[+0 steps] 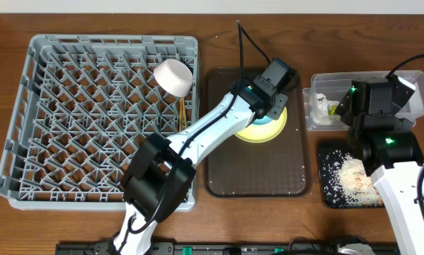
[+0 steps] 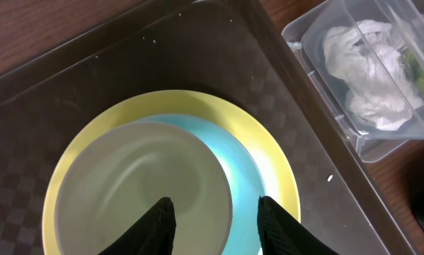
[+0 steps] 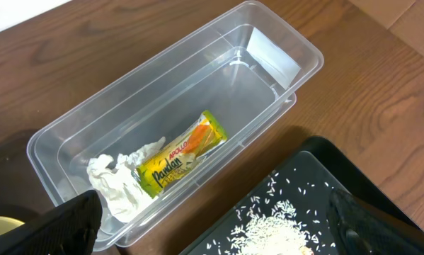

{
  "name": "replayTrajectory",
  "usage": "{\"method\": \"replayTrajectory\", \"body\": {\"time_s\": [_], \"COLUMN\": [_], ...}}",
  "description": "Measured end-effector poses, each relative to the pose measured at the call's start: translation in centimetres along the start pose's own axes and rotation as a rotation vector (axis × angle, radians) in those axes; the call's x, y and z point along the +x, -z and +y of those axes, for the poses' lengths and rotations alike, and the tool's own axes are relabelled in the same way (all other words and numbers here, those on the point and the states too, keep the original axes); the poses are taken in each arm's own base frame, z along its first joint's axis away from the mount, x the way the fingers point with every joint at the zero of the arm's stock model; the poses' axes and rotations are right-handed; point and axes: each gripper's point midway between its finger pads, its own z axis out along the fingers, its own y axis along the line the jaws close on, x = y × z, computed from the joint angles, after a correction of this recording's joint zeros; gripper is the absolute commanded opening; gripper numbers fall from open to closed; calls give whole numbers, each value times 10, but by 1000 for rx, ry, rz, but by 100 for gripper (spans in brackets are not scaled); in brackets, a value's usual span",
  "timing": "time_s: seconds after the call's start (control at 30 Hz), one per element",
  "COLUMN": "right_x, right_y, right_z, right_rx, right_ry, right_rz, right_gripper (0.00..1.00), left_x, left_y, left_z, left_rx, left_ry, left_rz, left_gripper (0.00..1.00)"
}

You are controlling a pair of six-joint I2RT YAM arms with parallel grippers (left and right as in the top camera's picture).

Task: Sort waste into correct bins and load items into the dishwasher rack
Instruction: 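Move the left gripper over the white cup on the brown tray, then close the left gripper on the white cup rim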

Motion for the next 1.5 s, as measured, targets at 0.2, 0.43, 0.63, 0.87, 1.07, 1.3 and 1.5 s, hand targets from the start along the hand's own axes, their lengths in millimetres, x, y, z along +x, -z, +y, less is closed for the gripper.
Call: {"method": "replayTrajectory", "body": {"time_s": [0.2, 0.43, 0.63, 0.87, 1.07, 1.3, 1.5], "right_x": [0, 0, 0, 0, 0, 0, 0], "right_y": [0, 0, 0, 0, 0, 0, 0], "right_z": [0, 0, 0, 0, 0, 0, 0], "right_rx": [0, 0, 0, 0, 0, 0, 0], "right_ry": [0, 0, 0, 0, 0, 0, 0], "right_rz": [0, 0, 0, 0, 0, 0, 0], "right_gripper": [99, 99, 99, 99, 99, 99, 99], "left_x": [-1, 0, 6, 22, 20, 18, 18], "left_y": [0, 0, -9, -30, -30, -30, -29], "left_z": [0, -2, -3, 1, 6, 8, 8], "left_rx": [1, 2, -3, -21, -49, -62, -61], "left_ry": [1, -2, -7, -12, -14, -18, -18], "left_rz": [-3, -2, 18, 67, 55, 49, 46], "left_gripper": [39, 36, 34, 31, 31, 36, 36]}}
